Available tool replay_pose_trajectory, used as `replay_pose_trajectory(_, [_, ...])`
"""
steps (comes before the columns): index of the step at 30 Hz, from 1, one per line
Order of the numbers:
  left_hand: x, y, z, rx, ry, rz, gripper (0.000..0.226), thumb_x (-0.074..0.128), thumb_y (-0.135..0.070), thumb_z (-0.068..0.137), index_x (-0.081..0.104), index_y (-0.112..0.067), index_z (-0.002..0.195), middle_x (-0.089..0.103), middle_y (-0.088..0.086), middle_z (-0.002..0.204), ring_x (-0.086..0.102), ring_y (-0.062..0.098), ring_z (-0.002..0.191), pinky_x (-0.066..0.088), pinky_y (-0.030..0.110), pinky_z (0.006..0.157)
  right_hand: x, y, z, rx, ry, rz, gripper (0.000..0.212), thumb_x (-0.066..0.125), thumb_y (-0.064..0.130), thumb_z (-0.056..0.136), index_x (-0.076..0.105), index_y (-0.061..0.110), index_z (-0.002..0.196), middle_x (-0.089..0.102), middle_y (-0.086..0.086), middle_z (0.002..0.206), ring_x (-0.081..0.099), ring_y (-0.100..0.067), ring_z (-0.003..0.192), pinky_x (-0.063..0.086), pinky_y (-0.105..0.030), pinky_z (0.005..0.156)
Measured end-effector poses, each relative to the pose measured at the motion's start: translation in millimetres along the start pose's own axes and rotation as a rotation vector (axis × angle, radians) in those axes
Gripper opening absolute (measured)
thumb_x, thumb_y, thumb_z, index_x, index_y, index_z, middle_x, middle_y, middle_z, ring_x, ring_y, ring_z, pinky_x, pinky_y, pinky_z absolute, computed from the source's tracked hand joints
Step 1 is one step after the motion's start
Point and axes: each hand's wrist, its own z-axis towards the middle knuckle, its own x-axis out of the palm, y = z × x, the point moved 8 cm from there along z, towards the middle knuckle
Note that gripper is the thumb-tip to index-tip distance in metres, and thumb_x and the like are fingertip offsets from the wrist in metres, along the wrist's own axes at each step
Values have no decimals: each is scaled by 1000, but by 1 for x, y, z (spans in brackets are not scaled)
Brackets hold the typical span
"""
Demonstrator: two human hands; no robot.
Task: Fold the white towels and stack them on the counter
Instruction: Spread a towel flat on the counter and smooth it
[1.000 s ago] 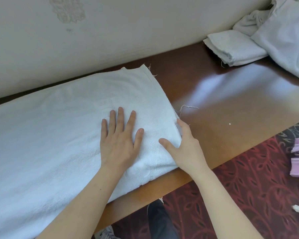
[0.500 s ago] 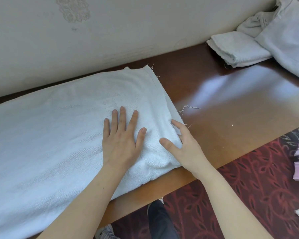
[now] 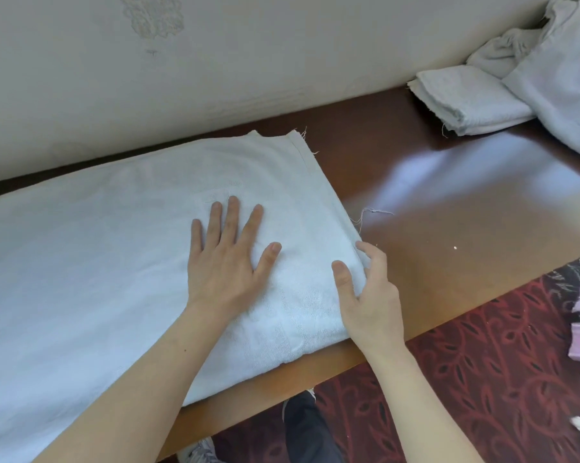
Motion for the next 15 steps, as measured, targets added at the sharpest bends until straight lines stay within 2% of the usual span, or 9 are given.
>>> replay_pose_trajectory(3, [1, 2, 0, -14, 25, -1, 73, 1, -75, 91, -5, -43, 156, -14, -4, 166, -23, 25, 150, -13, 51, 121, -8, -11, 13, 99, -11, -7, 44, 38, 52, 99, 42, 27, 135, 57, 11, 85, 58, -26, 91, 40, -35, 76])
replay_pose_trajectory(5, [1, 9, 3, -58, 43, -15, 75, 4, -79, 89, -10, -45, 155, -21, -5, 165, -28, 27, 148, -16, 53, 119, -16, -18, 20, 158, -15, -27, 42, 34, 49, 101, 45, 24, 134, 58, 8, 85, 58, -29, 95, 38, -36, 78])
replay_pose_trajectory(7, [0, 18, 7, -117, 54, -40, 77, 5, -81, 88, -12, -45, 154, -25, -4, 164, -31, 29, 147, -16, 55, 118, -18, -17, 23, 149, -3, -159, 45, 31, 51, 101, 44, 23, 133, 64, 2, 90, 61, -34, 97, 41, -39, 77])
replay_pose_trajectory(9, [-1, 19, 10, -121, 59, -30, 80, 3, -83, 86, -15, -45, 154, -27, -1, 163, -32, 32, 146, -18, 56, 117, -22, -4, 26, 42, -84, -413, 52, 29, 56, 99, 43, 21, 135, 66, -2, 101, 63, -34, 97, 41, -39, 76])
replay_pose_trajectory(11, [0, 13, 11, -54, 57, 5, 81, 1, -83, 85, -18, -43, 153, -27, -2, 163, -34, 34, 145, -20, 55, 117, -21, 26, 32, -137, -191, -406, 55, 29, 56, 98, 48, 18, 133, 63, -1, 112, 60, -26, 102, 41, -39, 85])
replay_pose_trajectory(13, [-1, 11, 14, 44, 58, 7, 78, -2, -81, 87, -17, -43, 154, -25, -7, 163, -36, 29, 144, -19, 52, 118, 4, 58, 44, -304, -114, -250, 51, 31, 52, 98, 52, 21, 134, 57, 4, 127, 52, -17, 118, 34, -30, 100])
replay_pose_trajectory(15, [-1, 17, 17, 97, 62, -20, 74, -2, -77, 89, -13, -44, 155, -23, -11, 163, -35, 19, 145, -17, 47, 120, 45, 82, 56, -452, 77, -218, 50, 28, 49, 102, 48, 28, 142, 43, 9, 149, 33, -10, 140, 19, -26, 116])
